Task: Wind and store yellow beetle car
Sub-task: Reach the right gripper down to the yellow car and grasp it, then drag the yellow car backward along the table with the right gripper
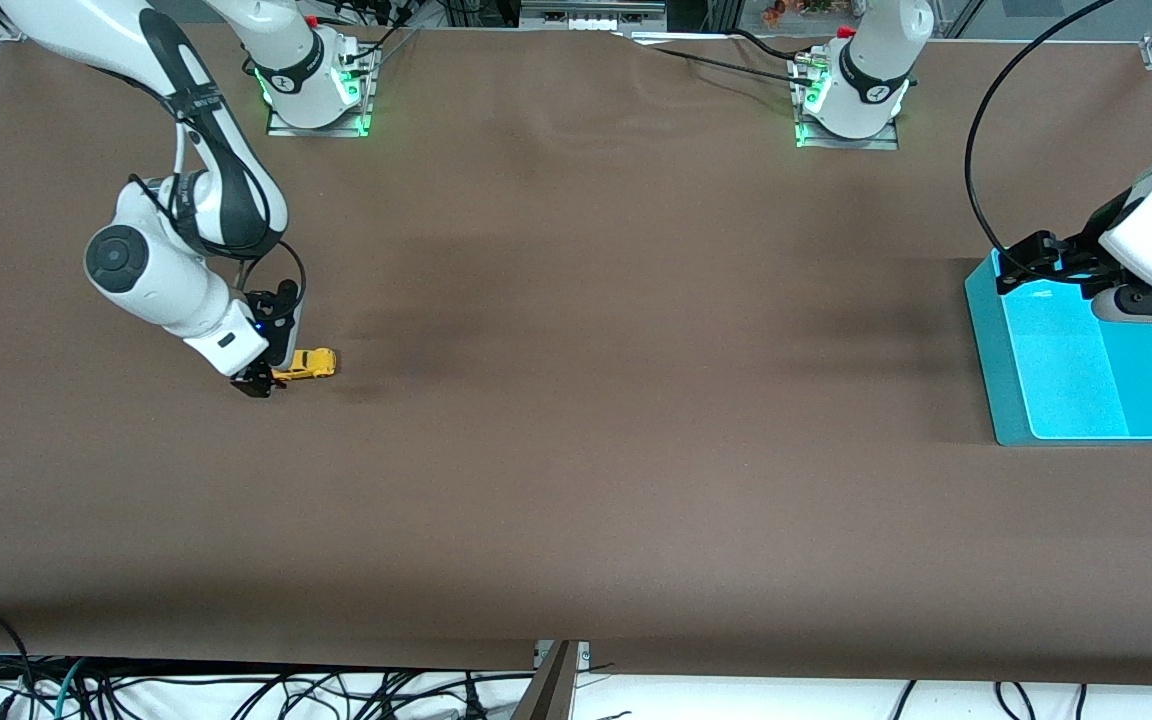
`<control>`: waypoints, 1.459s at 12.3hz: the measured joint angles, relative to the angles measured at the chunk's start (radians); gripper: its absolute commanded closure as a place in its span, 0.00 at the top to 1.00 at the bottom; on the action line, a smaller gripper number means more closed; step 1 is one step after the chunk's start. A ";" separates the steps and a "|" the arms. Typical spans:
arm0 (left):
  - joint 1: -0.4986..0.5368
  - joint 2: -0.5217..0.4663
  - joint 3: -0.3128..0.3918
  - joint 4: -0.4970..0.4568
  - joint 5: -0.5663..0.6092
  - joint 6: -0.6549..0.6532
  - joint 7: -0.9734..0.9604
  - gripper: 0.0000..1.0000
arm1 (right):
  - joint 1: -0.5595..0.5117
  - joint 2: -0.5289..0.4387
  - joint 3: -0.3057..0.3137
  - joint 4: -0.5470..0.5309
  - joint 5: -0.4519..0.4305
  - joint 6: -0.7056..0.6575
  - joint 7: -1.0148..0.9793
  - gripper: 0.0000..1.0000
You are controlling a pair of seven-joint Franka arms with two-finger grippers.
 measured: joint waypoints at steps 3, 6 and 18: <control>0.000 0.000 0.000 0.000 0.000 0.000 0.000 1.00 | -0.009 0.034 0.000 -0.046 0.000 0.080 -0.037 0.99; 0.000 0.000 0.000 0.000 0.000 0.000 0.000 1.00 | -0.033 0.054 0.000 -0.058 0.000 0.101 -0.068 0.86; 0.000 0.000 0.000 0.000 0.000 0.000 0.000 1.00 | -0.037 0.077 0.004 -0.063 -0.001 0.133 -0.141 0.14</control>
